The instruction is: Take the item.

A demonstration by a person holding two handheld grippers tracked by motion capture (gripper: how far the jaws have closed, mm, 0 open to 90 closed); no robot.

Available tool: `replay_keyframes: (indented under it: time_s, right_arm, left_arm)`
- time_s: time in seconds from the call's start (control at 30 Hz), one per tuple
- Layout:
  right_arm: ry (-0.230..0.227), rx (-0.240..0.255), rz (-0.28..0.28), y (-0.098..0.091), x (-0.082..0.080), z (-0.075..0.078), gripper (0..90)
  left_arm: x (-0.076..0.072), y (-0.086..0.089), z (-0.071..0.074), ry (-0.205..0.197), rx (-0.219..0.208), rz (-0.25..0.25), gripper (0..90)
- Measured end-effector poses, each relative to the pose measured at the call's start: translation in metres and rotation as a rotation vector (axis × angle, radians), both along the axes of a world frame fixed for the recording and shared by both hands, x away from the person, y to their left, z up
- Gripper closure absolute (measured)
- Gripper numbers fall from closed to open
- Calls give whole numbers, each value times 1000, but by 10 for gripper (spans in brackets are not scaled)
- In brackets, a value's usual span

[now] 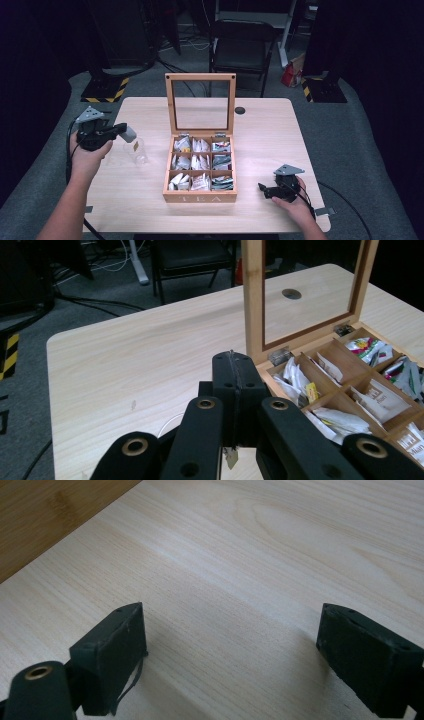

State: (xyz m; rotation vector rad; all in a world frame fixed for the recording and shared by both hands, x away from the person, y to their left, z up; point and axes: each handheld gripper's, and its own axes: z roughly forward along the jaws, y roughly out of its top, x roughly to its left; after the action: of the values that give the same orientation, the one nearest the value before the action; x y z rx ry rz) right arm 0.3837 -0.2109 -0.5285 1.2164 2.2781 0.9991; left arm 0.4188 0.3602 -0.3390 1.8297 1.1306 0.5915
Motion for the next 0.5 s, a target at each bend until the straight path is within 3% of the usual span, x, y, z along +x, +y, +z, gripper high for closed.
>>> replay_keyframes:
  time_s: [0.5]
  right_arm:
    - [0,0,0,0,0,0,117]
  left_arm:
    - [12,3,-13,23,-2,40,900]
